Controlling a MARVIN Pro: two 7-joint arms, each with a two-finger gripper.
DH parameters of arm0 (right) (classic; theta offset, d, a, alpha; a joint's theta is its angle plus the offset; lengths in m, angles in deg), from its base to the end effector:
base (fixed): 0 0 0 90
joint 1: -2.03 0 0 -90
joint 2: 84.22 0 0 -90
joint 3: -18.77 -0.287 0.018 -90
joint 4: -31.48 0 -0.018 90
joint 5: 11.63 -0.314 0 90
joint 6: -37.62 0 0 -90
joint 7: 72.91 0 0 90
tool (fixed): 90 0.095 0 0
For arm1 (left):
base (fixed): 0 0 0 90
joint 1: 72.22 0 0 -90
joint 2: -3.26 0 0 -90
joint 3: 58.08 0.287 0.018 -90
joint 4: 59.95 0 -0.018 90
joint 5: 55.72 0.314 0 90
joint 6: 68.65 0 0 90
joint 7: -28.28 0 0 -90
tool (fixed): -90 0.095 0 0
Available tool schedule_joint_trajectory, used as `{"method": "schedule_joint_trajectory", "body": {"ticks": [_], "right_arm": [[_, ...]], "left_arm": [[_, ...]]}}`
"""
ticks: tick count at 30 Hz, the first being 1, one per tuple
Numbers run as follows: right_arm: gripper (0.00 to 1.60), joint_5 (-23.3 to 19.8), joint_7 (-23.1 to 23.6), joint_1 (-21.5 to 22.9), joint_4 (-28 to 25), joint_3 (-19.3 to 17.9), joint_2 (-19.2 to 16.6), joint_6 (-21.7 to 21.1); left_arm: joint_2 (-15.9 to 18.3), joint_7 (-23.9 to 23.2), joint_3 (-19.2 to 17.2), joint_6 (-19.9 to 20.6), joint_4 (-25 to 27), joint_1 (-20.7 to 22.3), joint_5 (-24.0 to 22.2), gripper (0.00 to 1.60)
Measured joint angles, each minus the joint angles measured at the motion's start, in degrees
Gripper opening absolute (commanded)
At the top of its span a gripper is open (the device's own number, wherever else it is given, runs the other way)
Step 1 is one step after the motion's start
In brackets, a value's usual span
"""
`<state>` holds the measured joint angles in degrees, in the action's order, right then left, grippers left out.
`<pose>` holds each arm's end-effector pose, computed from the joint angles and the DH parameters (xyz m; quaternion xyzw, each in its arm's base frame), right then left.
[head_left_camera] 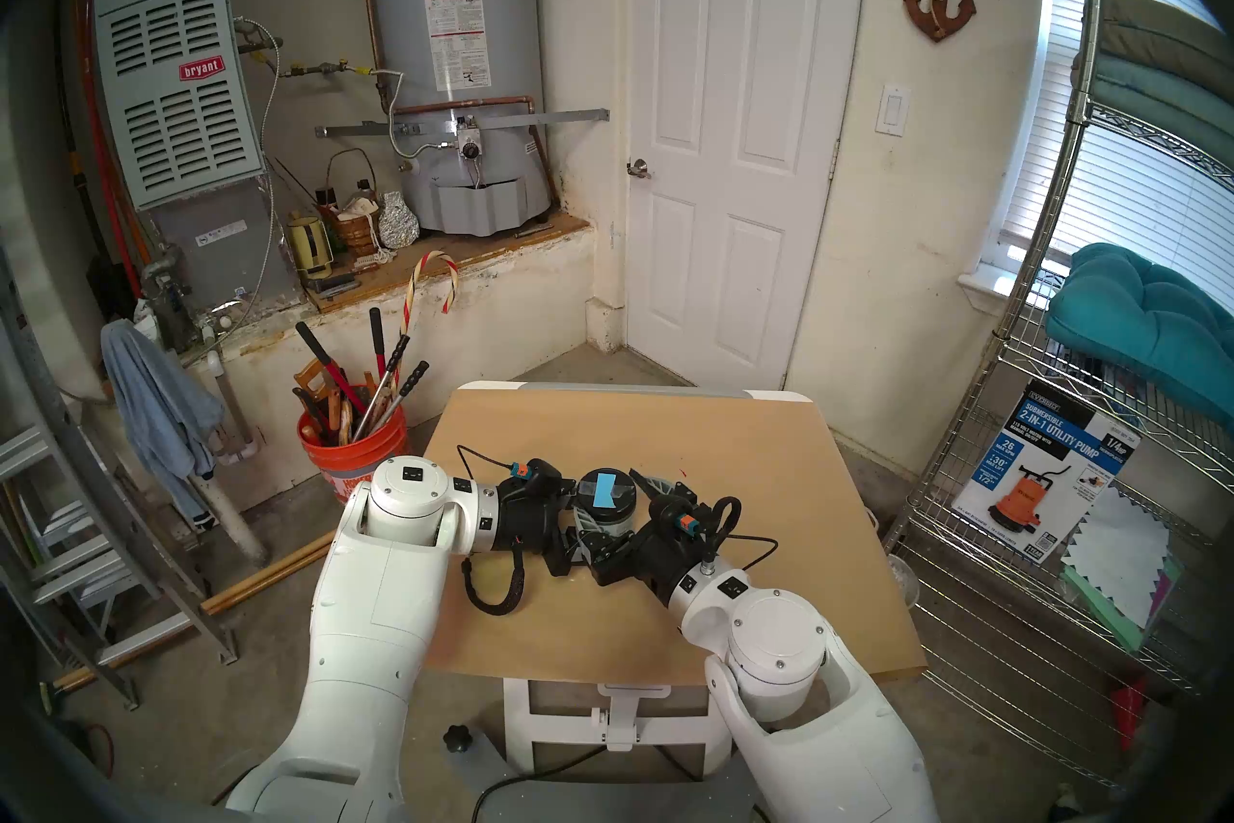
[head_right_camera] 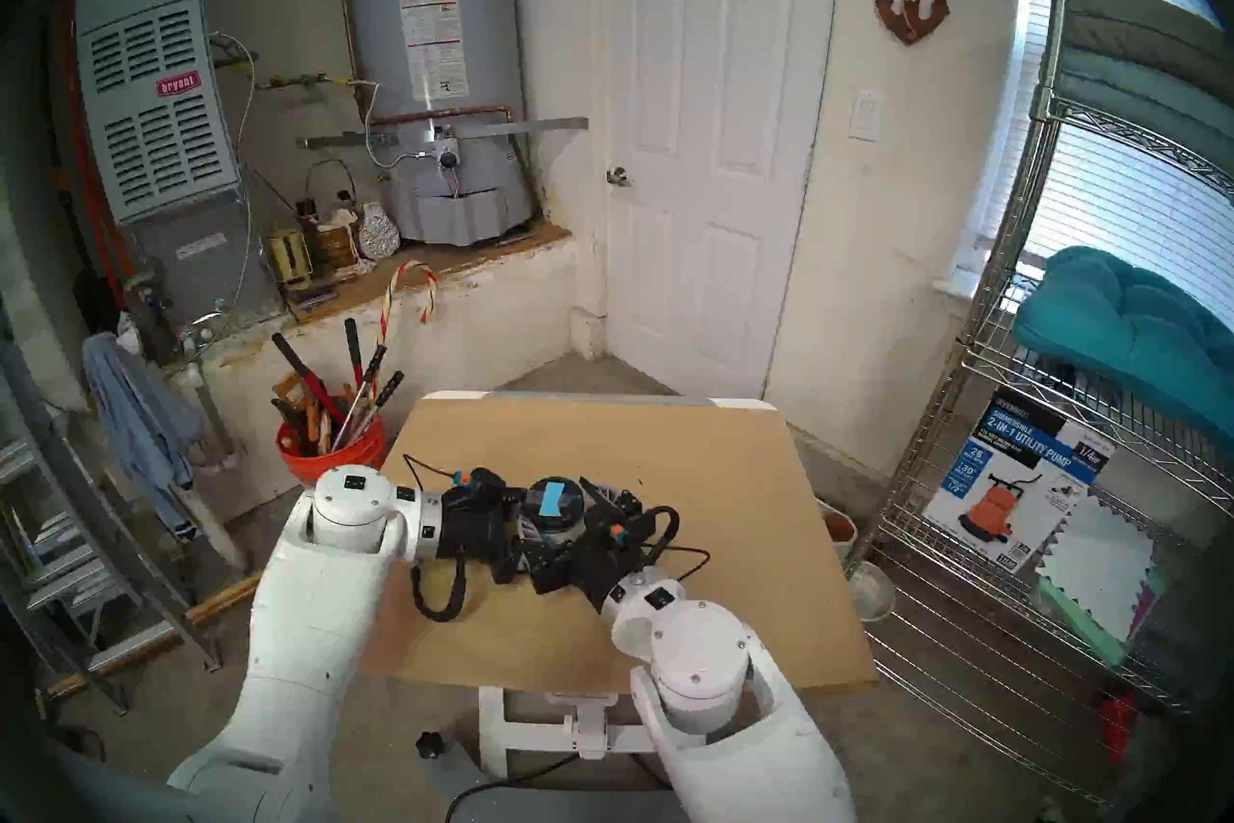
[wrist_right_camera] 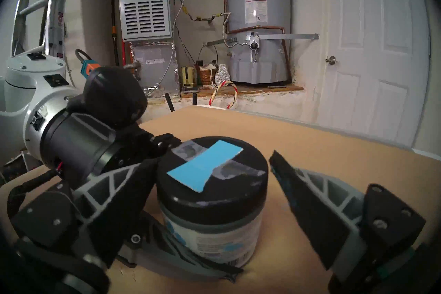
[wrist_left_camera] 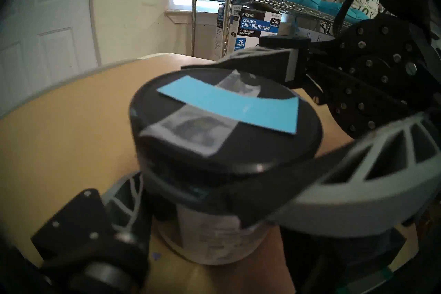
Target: Open paint jar
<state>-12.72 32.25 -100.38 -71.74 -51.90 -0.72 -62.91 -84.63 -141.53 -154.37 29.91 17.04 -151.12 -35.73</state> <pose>0.3256 0.1357 -0.3224 -0.7391 -0.2216 -0.6020 0.2055 0.4093 -0.0353 -0.3416 0.6935 -0.4572 0.4276 0.3566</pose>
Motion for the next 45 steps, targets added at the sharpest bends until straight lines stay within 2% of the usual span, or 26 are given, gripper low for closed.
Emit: {"method": "schedule_joint_trajectory", "body": {"ticks": [2,4,11,17,23,36,45], "right_arm": [[0.09,-1.1,1.5,0.7,0.3,-0.6,-0.1,-0.9],[0.00,-2.0,3.5,1.7,0.8,-1.1,-0.4,-1.8],[0.00,-2.8,10.0,5.3,3.0,-1.7,-2.8,-1.8],[0.00,-2.4,17.6,9.2,6.9,-1.7,-6.4,3.0],[0.00,-4.0,24.7,13.1,11.4,-1.9,-8.3,6.9],[0.00,-7.5,40.4,21.7,22.7,-3.3,-8.2,10.7],[0.00,-6.9,49.6,27.5,29.1,-3.3,-7.6,11.6]], "left_arm": [[0.0,0.0,-0.1,0.1,0.1,0.0,0.1,0.00],[0.0,0.0,-0.2,0.3,0.3,0.0,0.2,0.00],[0.0,0.1,-0.4,0.8,0.8,-0.1,0.6,0.00],[-0.1,0.1,-0.3,1.0,1.1,-0.3,0.8,0.00],[-0.2,0.1,-0.2,1.2,1.3,-0.4,1.0,0.00],[-0.4,0.3,-0.1,1.7,1.8,-0.6,1.3,0.00],[-0.4,0.2,-0.1,1.7,2.1,-0.9,1.2,0.00]]}}
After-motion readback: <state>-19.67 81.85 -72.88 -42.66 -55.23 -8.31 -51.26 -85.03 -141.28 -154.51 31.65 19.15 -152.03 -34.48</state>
